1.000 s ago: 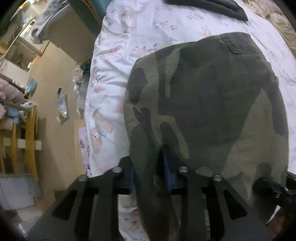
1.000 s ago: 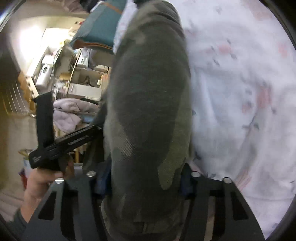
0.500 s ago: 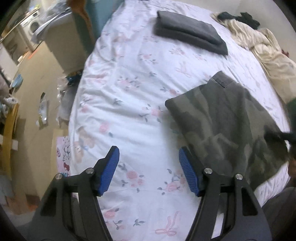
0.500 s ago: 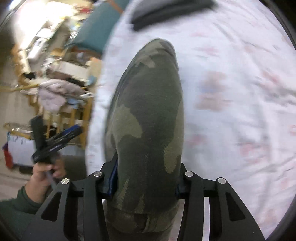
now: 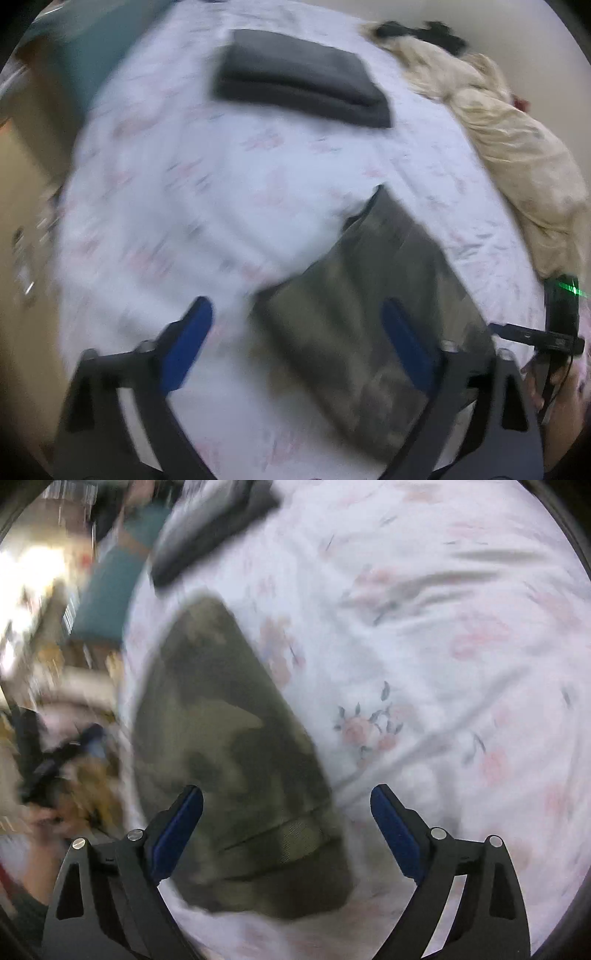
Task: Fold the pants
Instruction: 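Lay the folded pants down with the left gripper and open it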
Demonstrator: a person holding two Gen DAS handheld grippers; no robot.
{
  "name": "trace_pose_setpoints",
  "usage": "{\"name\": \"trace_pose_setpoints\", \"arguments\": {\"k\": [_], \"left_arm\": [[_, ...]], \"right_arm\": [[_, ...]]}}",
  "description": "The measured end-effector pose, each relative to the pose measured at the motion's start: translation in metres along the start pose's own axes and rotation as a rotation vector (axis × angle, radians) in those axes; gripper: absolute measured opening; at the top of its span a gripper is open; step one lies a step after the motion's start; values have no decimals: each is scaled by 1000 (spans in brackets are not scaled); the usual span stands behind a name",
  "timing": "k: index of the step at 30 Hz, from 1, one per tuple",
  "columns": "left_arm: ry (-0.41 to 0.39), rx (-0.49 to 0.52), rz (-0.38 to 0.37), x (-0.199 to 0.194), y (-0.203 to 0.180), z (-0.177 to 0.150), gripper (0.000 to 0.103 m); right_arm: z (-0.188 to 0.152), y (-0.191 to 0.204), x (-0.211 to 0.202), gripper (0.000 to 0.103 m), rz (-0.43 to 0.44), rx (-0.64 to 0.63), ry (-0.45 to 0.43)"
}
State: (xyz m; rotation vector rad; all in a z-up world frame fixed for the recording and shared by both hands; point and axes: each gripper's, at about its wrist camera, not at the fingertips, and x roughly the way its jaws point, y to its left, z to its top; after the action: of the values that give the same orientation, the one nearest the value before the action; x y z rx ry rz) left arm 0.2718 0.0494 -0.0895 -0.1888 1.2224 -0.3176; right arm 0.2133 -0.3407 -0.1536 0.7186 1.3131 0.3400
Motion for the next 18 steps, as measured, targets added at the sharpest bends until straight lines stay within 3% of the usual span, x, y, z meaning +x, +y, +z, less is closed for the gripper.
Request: {"name": "trace_pose_setpoints", "arguments": {"k": [2,4,7,11,15,16,17,18], "left_arm": [[5,40,-7,18,-1,10,95],[55,74,-44,43,-3,13,95],[162,143,-55,82,-4,2,95],[184,155,-121,97,1,-14,95],[200,186,-151,93,-10,-17,64],[201,208,-155,91,-15,-18,57],[201,240,-156,88,-21,-19,40],[202,272,-143,86,-27,-20,30]], "right_arm": [[-27,-15,-19,103,8,159,-134],[-56,-30,-19,103,40,297,-190],[-83,-43,8,103,83,391,-139],[-99,-30,44,103,119,402,-106],[-95,-9,55,102,82,297,-168],[-93,-4,56,75,87,263,-183],[-93,5,55,62,65,211,-187],[-94,11,52,57,47,179,-201]]}}
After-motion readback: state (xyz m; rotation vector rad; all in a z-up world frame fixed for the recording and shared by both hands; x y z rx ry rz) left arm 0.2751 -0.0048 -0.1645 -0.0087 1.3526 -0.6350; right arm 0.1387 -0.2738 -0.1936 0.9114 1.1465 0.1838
